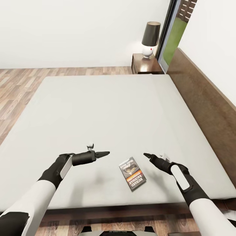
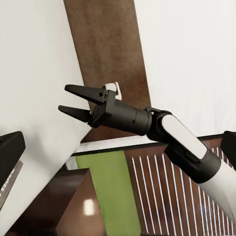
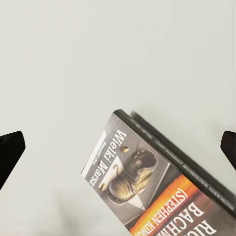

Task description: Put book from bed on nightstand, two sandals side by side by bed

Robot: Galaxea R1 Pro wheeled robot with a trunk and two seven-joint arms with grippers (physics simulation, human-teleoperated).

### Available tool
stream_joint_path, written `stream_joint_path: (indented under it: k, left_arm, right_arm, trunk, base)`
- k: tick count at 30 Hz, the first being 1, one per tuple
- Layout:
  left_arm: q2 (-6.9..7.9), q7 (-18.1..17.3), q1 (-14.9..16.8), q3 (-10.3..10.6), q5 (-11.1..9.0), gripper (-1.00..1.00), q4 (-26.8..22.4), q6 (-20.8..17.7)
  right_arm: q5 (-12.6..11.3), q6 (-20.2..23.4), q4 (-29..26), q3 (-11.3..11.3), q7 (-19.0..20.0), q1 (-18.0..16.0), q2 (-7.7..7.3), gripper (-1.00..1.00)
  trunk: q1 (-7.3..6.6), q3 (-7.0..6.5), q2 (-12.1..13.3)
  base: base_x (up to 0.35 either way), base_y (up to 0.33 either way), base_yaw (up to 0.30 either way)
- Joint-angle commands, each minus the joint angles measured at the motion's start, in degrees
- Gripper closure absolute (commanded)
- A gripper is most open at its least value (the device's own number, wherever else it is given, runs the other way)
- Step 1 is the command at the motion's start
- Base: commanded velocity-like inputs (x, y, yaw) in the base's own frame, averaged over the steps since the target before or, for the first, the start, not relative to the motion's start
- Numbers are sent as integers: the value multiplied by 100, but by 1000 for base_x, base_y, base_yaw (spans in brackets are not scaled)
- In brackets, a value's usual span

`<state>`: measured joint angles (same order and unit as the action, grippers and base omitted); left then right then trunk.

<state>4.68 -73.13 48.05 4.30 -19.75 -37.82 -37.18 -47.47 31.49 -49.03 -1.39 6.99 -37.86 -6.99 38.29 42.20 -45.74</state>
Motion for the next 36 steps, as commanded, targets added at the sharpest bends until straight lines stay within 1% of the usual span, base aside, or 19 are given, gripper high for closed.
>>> stream_joint_path:
  k: [1,8,14,27,31,36]
  left_arm:
    - [7,1,3,27,-46,-100,0,-56]
    - [4,1,3,27,-55,-100,11,-52]
    - [-3,1,3,27,-62,-100,20,-52]
    - [-18,6,3,30,-55,-100,21,-61]
    - [-70,9,3,32,-55,-100,21,-62]
    - [-96,10,3,36,-55,-100,21,-62]
  right_arm:
    - [-8,15,-2,-9,5,-2,-5,-100]
    - [-8,15,-2,-8,-1,-2,-5,-100]
    - [-8,15,-2,-4,2,-2,-5,-100]
    - [-5,10,0,-11,-4,-2,6,-100]
    - [-1,7,5,-11,-5,-2,11,-100]
    - [0,6,7,-11,-6,-2,20,-100]
  trunk:
    - [1,4,-4]
    - [1,4,-4]
    - [1,4,-4]
    - [1,4,-4]
    - [89,76,-165]
    - [199,166,-365]
  base:
    - [0,0,0]
    - [-1,0,0]
    - [-161,0,0]
    - [-8,0,0]
    - [0,0,0]
    - [0,0,0]
